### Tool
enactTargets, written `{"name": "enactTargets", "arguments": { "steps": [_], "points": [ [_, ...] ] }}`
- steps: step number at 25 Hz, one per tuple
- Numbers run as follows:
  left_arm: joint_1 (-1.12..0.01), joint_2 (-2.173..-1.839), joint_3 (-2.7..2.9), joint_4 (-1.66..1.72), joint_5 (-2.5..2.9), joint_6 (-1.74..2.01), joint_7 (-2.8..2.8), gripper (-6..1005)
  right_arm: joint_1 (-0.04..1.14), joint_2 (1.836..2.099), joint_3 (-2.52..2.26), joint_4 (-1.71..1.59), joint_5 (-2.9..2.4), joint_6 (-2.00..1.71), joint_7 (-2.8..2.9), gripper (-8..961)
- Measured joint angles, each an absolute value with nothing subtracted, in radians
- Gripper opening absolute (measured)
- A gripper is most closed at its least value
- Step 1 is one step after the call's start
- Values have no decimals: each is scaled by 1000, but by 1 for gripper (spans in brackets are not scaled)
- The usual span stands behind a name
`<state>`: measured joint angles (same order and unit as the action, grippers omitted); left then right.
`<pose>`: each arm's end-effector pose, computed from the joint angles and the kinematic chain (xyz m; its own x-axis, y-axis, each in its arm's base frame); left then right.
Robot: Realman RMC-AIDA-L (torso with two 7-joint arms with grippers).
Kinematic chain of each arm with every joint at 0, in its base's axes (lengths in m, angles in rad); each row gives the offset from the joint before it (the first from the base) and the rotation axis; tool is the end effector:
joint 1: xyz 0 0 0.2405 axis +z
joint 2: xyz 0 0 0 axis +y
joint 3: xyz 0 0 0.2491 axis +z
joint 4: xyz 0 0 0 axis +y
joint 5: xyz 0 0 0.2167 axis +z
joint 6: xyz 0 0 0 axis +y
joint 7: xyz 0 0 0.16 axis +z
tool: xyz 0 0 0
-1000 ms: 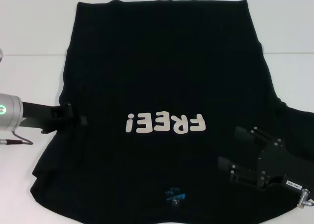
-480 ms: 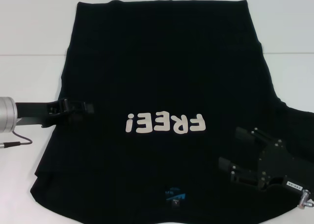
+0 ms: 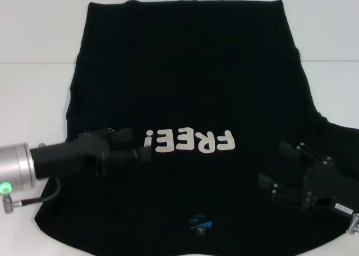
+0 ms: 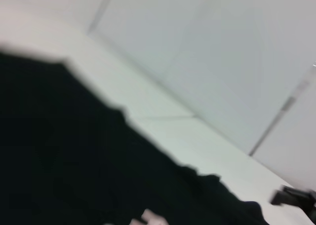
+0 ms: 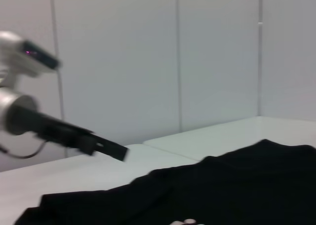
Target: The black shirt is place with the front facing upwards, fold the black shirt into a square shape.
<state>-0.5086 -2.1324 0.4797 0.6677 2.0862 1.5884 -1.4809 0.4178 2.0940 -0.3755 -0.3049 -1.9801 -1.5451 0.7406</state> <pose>-0.2676 0.3279 -0.0090 0.6482 0.4664 0.6020 0.6339 -0.7685 -0.0872 0.3007 0.2851 -0.0409 0.7585 -0.0995 -0.6441 -0.4314 -0.8174 -0.3818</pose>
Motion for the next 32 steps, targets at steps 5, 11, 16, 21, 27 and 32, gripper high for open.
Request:
{"name": "enactTargets", "arguments": {
  "steps": [5,11,16,21,27,32],
  "points": [
    [-451,-2164,524,612,2037,1635,-1091,948,393,2091,-320,-308,-1977,-1542,725,929],
    [-441,-2164,586,590,2049,1594,-1035,948,346,2090,-275,-351,-1977,-1537,753,928],
    [-445,-2166,590,589,2043,1587,-1037,949,303,2088,-221,-518,-1978,-1591,1073,928],
    [-455,-2166,590,588,2042,1590,-1044,949,315,2059,-268,-880,-2089,-1642,1768,928],
    [-458,-2166,592,588,2046,1595,-1047,948,403,1964,-370,-954,-2296,-1651,2231,927],
    [-458,-2166,613,587,2046,1599,-1045,949,510,1907,-426,-912,-2487,-1648,2404,927]
  ]
}}
